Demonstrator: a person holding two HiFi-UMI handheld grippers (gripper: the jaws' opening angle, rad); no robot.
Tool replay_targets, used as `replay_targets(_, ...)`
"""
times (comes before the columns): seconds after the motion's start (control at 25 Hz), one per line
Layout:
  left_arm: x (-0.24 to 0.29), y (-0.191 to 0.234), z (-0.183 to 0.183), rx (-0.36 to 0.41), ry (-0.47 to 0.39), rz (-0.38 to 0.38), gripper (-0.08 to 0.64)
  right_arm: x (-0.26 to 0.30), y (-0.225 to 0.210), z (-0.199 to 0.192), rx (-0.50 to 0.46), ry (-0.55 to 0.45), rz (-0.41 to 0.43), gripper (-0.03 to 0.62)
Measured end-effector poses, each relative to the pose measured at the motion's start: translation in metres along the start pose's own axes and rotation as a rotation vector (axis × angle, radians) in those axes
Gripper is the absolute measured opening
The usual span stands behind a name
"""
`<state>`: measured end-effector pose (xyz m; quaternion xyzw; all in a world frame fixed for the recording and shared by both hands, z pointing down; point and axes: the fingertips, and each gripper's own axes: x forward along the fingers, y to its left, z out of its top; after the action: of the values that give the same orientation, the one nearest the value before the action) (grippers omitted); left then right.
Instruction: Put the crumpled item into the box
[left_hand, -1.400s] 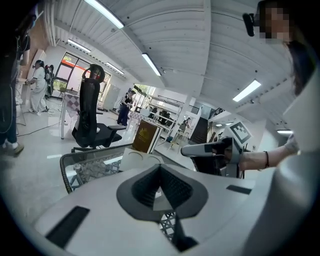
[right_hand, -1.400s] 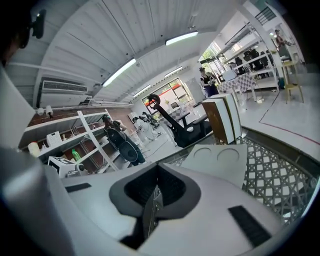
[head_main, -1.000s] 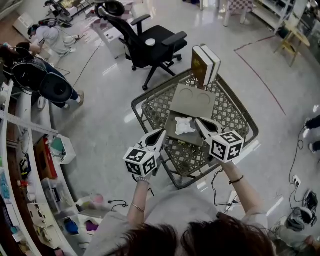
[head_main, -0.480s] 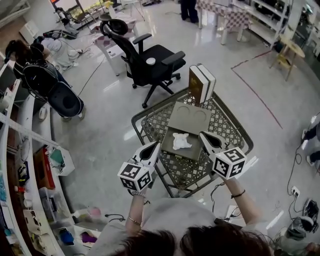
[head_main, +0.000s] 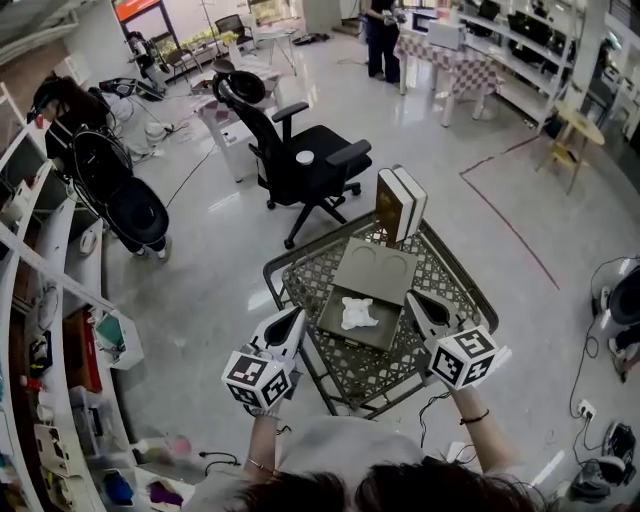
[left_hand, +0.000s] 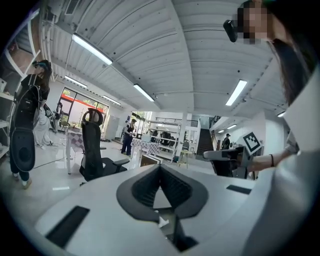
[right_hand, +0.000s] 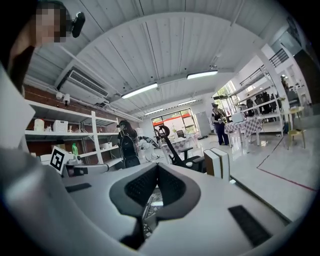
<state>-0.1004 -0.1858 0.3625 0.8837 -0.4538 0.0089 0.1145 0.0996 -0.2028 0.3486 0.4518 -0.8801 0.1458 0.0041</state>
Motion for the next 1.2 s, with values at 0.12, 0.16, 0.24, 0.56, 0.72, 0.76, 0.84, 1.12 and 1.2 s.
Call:
replay_targets(0.12, -0.004, 0.001, 0.013, 0.014, -0.031, 0.009, 0.017, -0.005, 0.003, 0.010, -0.039, -0.019, -0.003, 0.021)
replay_targets(0.16, -0.005, 0.001, 0.017, 0.020, -0.041, 0.011, 0.017, -0.006, 0.003, 0.013, -0.050, -0.024, -0.005, 0.021)
replay_targets(0.24, -0.007, 0.001, 0.022, 0.034, -0.053, 0.014, 0.017, -0.009, 0.004, 0.017, -0.066, -0.031, -0.009, 0.021)
replay_targets(0.56, -0.013, 0.003, 0.033, 0.047, -0.084, 0.018, 0.017, -0.014, 0.004, 0.027, -0.110, -0.058, -0.040, 0.021)
replay_targets(0.72, -0.013, 0.004, 0.035, 0.045, -0.091, 0.016, 0.018, -0.014, 0.002, 0.028, -0.112, -0.066, -0.047, 0.021)
replay_targets(0.76, -0.013, 0.004, 0.036, 0.046, -0.093, 0.016, 0.017, -0.014, 0.002, 0.029, -0.114, -0.068, -0.048, 0.021)
replay_targets(0.84, -0.013, 0.004, 0.037, 0.049, -0.094, 0.015, 0.017, -0.014, 0.003, 0.030, -0.119, -0.069, -0.050, 0.021)
replay_targets(1.12, -0.011, 0.002, 0.037, 0.067, -0.081, 0.006, 0.017, -0.015, 0.000, 0.029, -0.115, -0.070, -0.054, 0.021)
replay_targets(1.2, -0.010, 0.003, 0.037, 0.068, -0.083, 0.006, 0.017, -0.015, -0.001, 0.029, -0.114, -0.071, -0.058, 0.021)
